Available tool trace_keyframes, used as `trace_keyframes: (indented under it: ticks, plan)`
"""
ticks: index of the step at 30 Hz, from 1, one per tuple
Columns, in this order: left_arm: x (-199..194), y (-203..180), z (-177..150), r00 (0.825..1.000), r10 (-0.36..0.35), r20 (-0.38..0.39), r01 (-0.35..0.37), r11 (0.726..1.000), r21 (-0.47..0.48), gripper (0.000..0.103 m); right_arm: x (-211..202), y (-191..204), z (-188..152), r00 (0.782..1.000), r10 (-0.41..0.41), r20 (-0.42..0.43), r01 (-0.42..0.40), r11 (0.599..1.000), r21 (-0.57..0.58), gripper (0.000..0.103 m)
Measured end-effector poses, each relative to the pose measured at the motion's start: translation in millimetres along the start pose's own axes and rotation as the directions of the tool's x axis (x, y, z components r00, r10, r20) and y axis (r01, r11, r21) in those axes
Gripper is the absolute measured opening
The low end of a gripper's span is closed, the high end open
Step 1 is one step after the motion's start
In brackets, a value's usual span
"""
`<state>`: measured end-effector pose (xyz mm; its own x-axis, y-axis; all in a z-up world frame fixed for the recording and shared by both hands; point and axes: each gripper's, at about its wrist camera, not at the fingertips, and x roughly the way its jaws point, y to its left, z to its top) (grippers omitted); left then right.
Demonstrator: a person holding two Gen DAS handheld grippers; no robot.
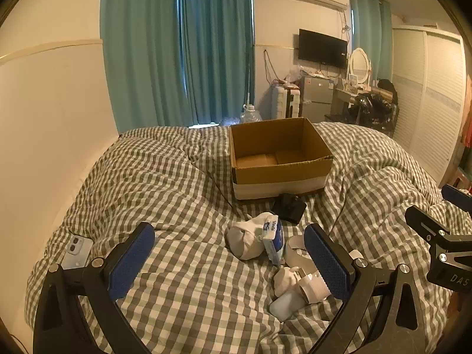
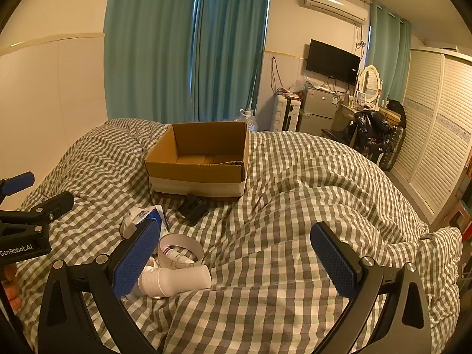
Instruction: Organize objects
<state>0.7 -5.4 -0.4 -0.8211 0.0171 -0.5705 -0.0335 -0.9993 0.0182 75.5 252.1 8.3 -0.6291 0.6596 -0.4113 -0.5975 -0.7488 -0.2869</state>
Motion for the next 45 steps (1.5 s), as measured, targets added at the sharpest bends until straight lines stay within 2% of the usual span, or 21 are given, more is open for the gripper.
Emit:
trace_keyframes:
  ticks: [20,31,36,45]
  plan:
    - [-2.1,-2.1,-1.7,1.0,-0.018,0.009,0.019,1.0,-0.004,0.103,-0.2,4.8,-2.3,1.0,0.003,-0.013,-0.003,1.0,0.001,0.103]
    - [-4.8,-2.4,-0.4,1.0,-0.029,0.013,0.029,1.0,0.001,0.103,-7.0,-1.7,-1.0,1.0,-0.031,0.002,0.031,1.0,-0.001,0.103]
    - [-4.1,1.3,1.9,0.997,-0.073,-0.004,0.073,0.997,-0.033,0.103,-4.7,-2.9,1.7,1.0,-0.026,0.001,0.026,1.0,0.002,0.103]
    - [-5.8,-5.8,1.7,0.999,-0.054,0.005,0.054,0.999,-0.004,0.103,-7.7,-4.4,2.4,1.0,-0.025,0.005,0.024,1.0,0.008,0.103]
